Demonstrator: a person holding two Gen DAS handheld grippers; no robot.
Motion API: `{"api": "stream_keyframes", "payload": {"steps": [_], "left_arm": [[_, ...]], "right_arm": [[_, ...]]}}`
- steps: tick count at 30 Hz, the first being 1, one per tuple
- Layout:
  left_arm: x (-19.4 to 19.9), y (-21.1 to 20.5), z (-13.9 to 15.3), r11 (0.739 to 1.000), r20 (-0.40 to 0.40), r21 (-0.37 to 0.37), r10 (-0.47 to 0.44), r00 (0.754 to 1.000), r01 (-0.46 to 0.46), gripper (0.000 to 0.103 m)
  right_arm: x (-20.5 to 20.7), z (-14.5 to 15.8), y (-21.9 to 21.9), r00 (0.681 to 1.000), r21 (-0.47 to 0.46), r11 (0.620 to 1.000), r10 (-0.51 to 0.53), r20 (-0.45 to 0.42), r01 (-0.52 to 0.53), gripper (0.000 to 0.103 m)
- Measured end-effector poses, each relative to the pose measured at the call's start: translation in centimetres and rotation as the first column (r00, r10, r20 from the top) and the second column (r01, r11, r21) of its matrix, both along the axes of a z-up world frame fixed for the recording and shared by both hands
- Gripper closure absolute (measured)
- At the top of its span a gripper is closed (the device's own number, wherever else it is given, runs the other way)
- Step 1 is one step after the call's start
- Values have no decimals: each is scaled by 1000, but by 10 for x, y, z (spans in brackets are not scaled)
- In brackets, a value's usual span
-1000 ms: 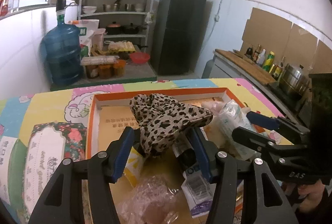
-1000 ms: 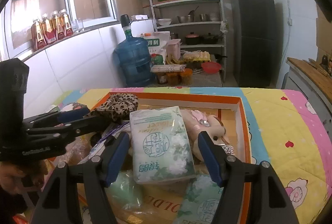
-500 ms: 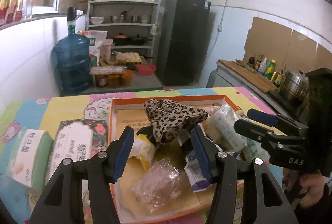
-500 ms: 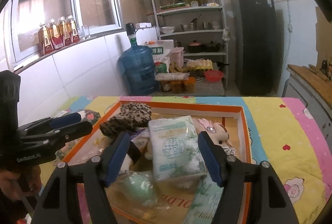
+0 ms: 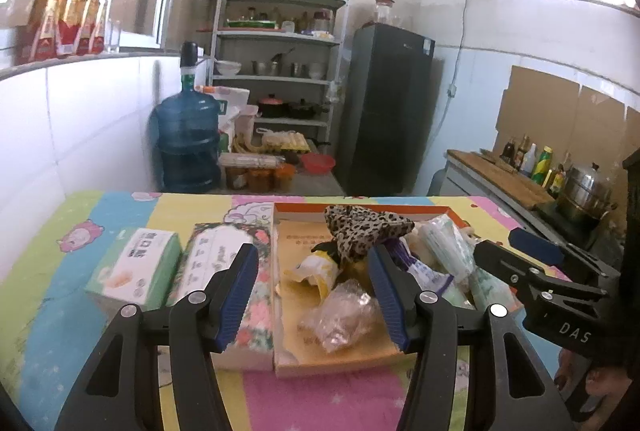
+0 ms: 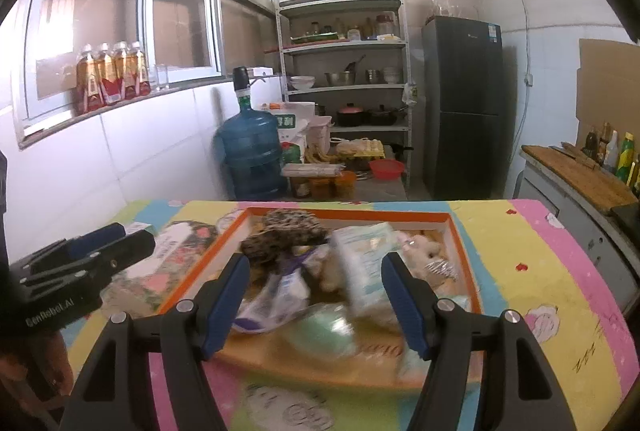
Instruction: Organize soft objects
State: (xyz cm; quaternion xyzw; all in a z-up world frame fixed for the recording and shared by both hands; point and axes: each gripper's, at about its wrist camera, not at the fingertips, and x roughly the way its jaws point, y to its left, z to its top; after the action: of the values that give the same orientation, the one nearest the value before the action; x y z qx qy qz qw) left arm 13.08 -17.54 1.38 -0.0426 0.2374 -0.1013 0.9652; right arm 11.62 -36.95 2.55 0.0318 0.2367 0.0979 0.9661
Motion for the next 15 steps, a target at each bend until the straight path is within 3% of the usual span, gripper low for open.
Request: {"api": "stream_keyframes", "payload": {"steps": [15], "left_arm": [[-71, 35, 7, 999, 51, -29, -26, 998, 28, 44]], "right_arm": [[-71, 5, 43, 995, 6, 995, -99, 26, 99, 35]]}}
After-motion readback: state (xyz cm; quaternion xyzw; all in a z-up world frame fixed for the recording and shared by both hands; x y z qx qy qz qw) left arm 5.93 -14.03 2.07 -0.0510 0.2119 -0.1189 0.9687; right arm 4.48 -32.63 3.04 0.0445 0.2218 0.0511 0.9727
